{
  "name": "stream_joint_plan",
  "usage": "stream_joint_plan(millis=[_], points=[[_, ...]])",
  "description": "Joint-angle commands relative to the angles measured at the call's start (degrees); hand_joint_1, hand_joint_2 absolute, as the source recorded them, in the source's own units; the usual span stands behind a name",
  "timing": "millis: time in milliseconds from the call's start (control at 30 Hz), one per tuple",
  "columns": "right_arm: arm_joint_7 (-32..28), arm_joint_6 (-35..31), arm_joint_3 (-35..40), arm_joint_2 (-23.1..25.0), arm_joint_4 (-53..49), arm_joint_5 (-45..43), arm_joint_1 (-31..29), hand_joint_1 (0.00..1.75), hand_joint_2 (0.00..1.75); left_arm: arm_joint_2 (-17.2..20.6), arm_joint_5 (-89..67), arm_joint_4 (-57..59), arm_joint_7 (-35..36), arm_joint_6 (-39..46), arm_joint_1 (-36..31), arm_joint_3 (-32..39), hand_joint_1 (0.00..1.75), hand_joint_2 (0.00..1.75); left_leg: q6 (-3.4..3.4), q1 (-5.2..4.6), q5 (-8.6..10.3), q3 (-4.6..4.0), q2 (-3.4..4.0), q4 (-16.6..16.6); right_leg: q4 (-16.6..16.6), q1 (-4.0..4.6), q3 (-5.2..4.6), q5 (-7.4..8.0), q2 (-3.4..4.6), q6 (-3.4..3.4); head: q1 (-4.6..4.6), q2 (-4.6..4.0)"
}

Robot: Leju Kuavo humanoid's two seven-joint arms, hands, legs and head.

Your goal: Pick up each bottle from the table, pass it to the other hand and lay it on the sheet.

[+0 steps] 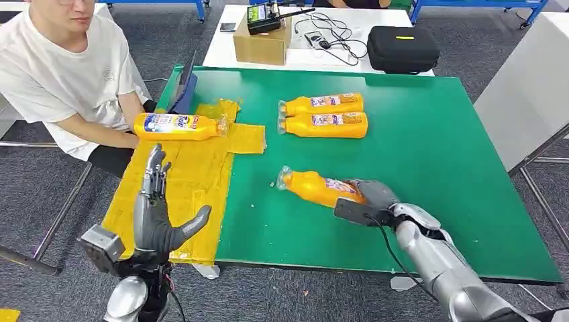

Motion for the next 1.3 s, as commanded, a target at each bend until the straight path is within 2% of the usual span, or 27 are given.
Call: stream_joint_plan(millis=[33, 100, 200, 233, 300, 333, 500, 567, 600, 633, 667, 800, 933, 1033, 1067, 1200, 1300], points=[[-3.70, -12.71, -8.65, 6.28, -24.77, -7.78, 18.81, 1.75, 1.75, -3.03, 9.93, 8.49, 7.40, 2.81, 1.00, 0.15, 0.00, 1.75, -0.08, 0.08, 0.01, 0.01, 0.07, -0.12, -0.13, 0.09, 0.03, 0.03, 0.02, -0.13, -0.07, 0.00], [-4.13, -14.15, -10.09, 6.91, -26.77, -8.89, 19.35, 1.75, 1.75, -3.29, 10.85, 9.08, 7.38, 3.21, 1.10, 0.06, 0.00, 1.75, -0.09, 0.04, 0.03, -0.22, -0.02, -0.06, -0.02, 0.05, -0.17, 0.01, -0.07, -0.14, -0.04, 0.00], [-16.01, -28.12, -18.10, 13.10, -36.41, -15.54, 23.73, 1.75, 1.75, -3.43, 13.75, 12.29, 9.23, 1.71, 1.64, -3.52, 0.00, 1.75, -0.08, 0.02, 0.04, -0.68, -0.01, -0.01, 0.05, 0.02, -0.63, 0.01, -0.04, -0.10, -0.11, 0.00], [-20.79, -31.18, -20.10, 15.15, -42.85, -21.36, 26.11, 1.75, 1.75, -3.05, 14.89, 14.58, 10.14, 1.33, 1.23, -6.52, 0.00, 1.75, -0.10, 0.02, 0.04, -0.71, -0.05, -0.01, 0.06, 0.03, -0.67, -0.03, -0.11, -0.15, -0.07, 0.00], [-19.63, -31.54, -20.16, 15.12, -49.33, -23.63, 28.19, 1.75, 1.75, -3.19, 15.79, 17.12, 9.73, 2.38, 0.64, -9.10, 0.00, 1.75, -0.10, 0.01, 0.05, -0.87, -0.20, 0.03, 0.10, 0.01, -0.74, -0.06, -0.23, -0.11, -0.04, 0.00], [-19.38, -32.41, -20.23, 15.11, -51.54, -23.75, 29.05, 1.75, 1.75, -1.83, 14.87, 18.68, 11.42, 3.93, 0.17, -12.01, 0.00, 1.75, -0.04, -0.07, 0.09, -0.96, -0.34, 0.01, 0.10, -0.08, -0.81, -0.06, -0.36, -0.06, -0.05, 0.00], [-19.83, -32.57, -20.41, 15.04, -50.04, -24.32, 28.80, 1.75, 1.75, -0.98, 15.50, 18.61, 10.78, 4.41, 0.19, -12.55, 0.00, 1.75, -0.06, -0.05, 0.09, -0.97, -0.20, -0.02, -0.02, -0.04, -0.82, 0.00, -0.30, -0.09, -0.02, 0.00], [-18.90, -29.24, -18.96, 14.37, -48.36, -25.27, 28.16, 1.75, 1.75, 0.37, 14.41, 18.92, 11.79, 3.61, 0.10, -14.90, 0.00, 1.75, -0.09, 0.00, 0.10, -0.99, -0.14, -0.03, -0.06, 0.01, -0.84, 0.03, -0.29, -0.14, -0.04, 0.00], [-17.64, -25.45, -17.48, 14.12, -46.97, -26.15, 27.63, 1.75, 1.75, 1.57, 11.83, 19.43, 11.59, 3.85, -0.14, -16.70, 0.00, 1.75, -0.08, -0.06, 0.13, -1.03, -0.17, -0.05, -0.05, -0.04, -0.90, 0.03, -0.31, -0.13, -0.04, 0.00], [-18.01, -18.42, -17.04, 15.65, -45.56, -31.75, 27.47, 1.75, 1.75, 1.88, 8.67, 20.19, 10.52, 4.28, -0.49, -18.13, 0.00, 1.75, -0.08, -0.06, 0.12, -1.00, -0.16, -0.07, -0.06, -0.05, -0.88, 0.02, -0.28, -0.11, -0.04, 0.00], [-17.11, -16.03, -16.15, 15.84, -44.63, -32.82, 27.27, 1.75, 1.75, 1.99, 7.87, 20.56, 10.71, 4.35, -0.73, -18.71, 0.00, 1.75, -0.07, -0.08, 0.11, -0.99, -0.11, -0.07, -0.05, -0.07, -0.90, 0.02, -0.22, -0.09, -0.04, 0.00], [-17.42, -15.50, -14.49, 16.82, -41.56, -31.45, 26.70, 1.75, 1.75, 1.72, 7.17, 20.84, 10.67, 4.20, -1.04, -19.15, 0.00, 1.75, -0.12, 0.00, 0.10, -0.91, 0.00, -0.12, -0.09, 0.02, -0.84, 0.05, -0.15, -0.17, -0.07, 0.00], [-15.73, -12.42, -5.91, 14.77, -33.27, -21.82, 23.56, 1.75, 1.75, 2.42, 3.27, 17.31, 7.72, 2.15, -1.09, -20.58, 0.00, 1.75, -0.07, 0.03, 0.09, -0.96, -0.03, -0.07, -0.04, 0.02, -0.88, 0.04, -0.12, -0.08, -0.07, 0.00], [-16.31, -9.67, -0.27, 15.61, -27.06, -18.91, 22.41, 1.75, 1.75, 1.45, -0.03, 13.85, 6.77, 3.51, -0.45, -19.88, 0.00, 1.75, -0.10, 0.10, 0.06, -0.92, 0.15, -0.08, -0.09, 0.09, -0.83, 0.09, 0.02, -0.14, -0.04, 0.00], [-18.15, -7.99, 1.94, 15.81, -25.87, -18.50, 22.19, 1.75, 1.75, 1.15, 0.85, 13.06, 6.66, 2.14, -0.42, -19.93, 0.00, 1.75, -0.10, 0.09, 0.05, -0.95, 0.22, -0.06, -0.05, 0.07, -0.88, 0.08, 0.08, -0.13, -0.04, 0.00], [-18.68, -7.41, 6.77, 16.02, -23.19, -15.88, 21.32, 1.75, 1.75, 1.06, 3.35, 12.09, 6.20, -2.16, -0.96, -20.79, 0.00, 1.75, -0.11, 0.09, 0.08, -1.03, -0.09, -0.02, -0.02, 0.08, -0.90, 0.03, -0.18, -0.15, -0.02, 0.00], [-18.82, -8.60, 8.83, 16.24, -22.16, -14.07, 21.07, 1.75, 1.75, 0.25, 3.35, 12.09, 6.09, -2.21, -1.17, -20.09, 0.00, 1.75, -0.08, 0.05, 0.08, -1.04, -0.11, -0.04, -0.02, 0.03, -0.91, 0.04, -0.16, -0.10, -0.09, 0.00]])
